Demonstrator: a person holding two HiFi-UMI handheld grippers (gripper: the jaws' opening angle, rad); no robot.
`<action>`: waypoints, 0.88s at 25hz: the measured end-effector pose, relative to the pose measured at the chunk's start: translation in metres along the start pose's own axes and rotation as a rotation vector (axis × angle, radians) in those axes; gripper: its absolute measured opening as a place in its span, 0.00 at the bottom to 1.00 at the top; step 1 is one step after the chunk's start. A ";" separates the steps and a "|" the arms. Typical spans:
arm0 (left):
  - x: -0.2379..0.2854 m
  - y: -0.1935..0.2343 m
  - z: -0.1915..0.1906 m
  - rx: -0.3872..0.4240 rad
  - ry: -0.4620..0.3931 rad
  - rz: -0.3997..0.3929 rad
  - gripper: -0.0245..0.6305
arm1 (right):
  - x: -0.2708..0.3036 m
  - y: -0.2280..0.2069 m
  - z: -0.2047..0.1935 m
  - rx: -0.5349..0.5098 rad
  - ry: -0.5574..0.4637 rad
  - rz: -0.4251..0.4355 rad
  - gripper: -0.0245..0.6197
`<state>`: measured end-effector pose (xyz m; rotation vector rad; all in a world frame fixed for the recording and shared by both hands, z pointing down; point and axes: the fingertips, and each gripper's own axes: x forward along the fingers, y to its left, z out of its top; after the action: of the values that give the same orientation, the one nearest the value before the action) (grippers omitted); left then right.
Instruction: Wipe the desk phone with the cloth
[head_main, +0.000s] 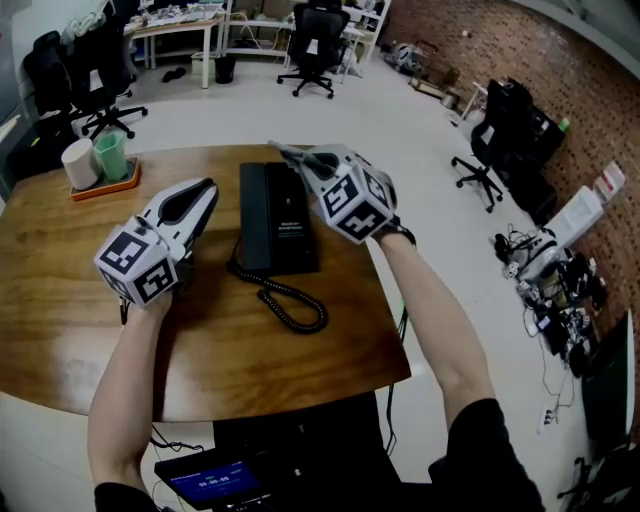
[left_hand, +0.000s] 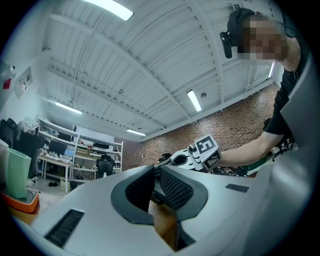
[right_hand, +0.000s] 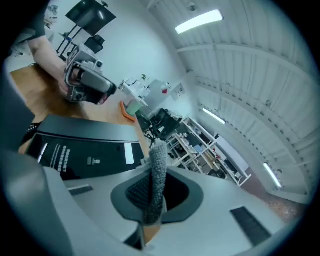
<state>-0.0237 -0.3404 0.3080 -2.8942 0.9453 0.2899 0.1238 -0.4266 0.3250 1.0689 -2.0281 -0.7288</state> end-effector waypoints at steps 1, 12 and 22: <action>0.001 -0.001 0.000 0.000 0.001 -0.002 0.07 | -0.002 0.005 -0.002 -0.020 0.005 0.017 0.08; -0.001 -0.001 0.003 0.002 0.004 -0.010 0.07 | -0.104 0.130 -0.007 -0.305 -0.026 0.329 0.08; 0.015 -0.005 0.000 0.006 0.016 -0.047 0.07 | -0.131 0.167 -0.018 -0.385 -0.043 0.419 0.08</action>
<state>-0.0090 -0.3450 0.3051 -2.9124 0.8768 0.2605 0.1153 -0.2343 0.4167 0.3950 -1.9504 -0.8718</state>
